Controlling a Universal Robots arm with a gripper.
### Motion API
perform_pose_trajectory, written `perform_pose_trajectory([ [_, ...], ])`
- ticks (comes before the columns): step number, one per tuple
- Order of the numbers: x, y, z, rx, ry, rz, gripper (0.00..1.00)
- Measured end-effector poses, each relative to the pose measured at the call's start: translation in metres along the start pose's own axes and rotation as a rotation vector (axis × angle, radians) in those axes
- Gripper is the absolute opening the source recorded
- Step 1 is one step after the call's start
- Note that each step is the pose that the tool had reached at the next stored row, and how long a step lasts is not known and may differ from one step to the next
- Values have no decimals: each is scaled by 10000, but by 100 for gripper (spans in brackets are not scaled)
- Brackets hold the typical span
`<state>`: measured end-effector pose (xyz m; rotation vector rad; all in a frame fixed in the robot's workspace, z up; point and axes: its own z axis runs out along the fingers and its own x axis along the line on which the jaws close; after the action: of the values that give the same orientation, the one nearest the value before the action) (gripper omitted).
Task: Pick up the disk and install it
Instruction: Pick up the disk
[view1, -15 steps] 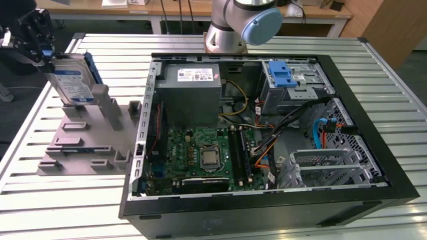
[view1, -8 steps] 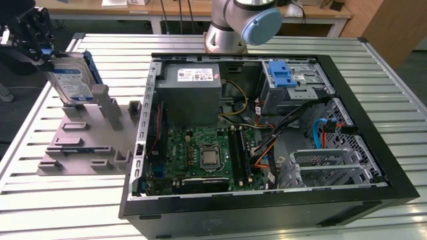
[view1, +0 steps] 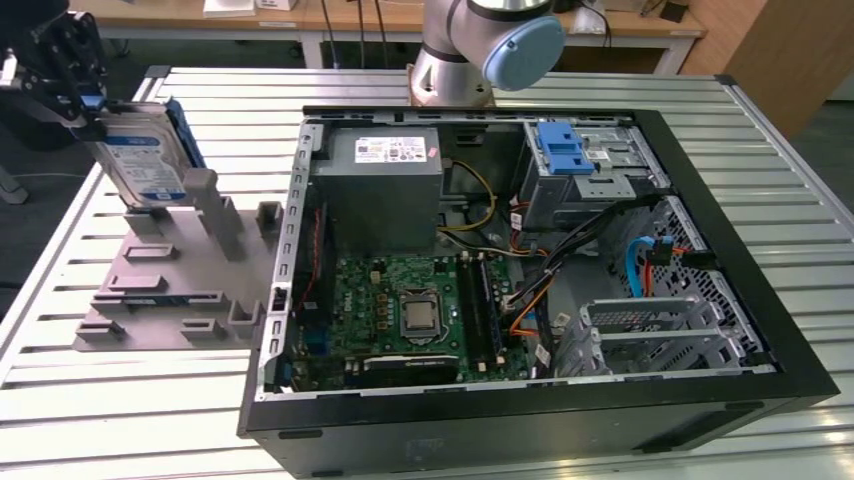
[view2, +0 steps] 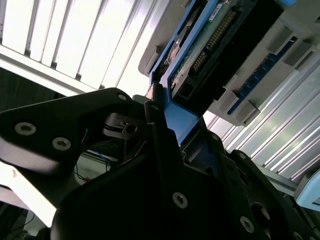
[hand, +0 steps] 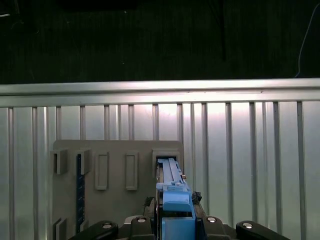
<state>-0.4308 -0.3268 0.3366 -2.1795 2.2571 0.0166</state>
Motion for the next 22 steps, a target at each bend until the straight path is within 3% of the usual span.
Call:
perform_pose_trajectory([
  [22, -3, 0, -104, 1, 0, -1, 36],
])
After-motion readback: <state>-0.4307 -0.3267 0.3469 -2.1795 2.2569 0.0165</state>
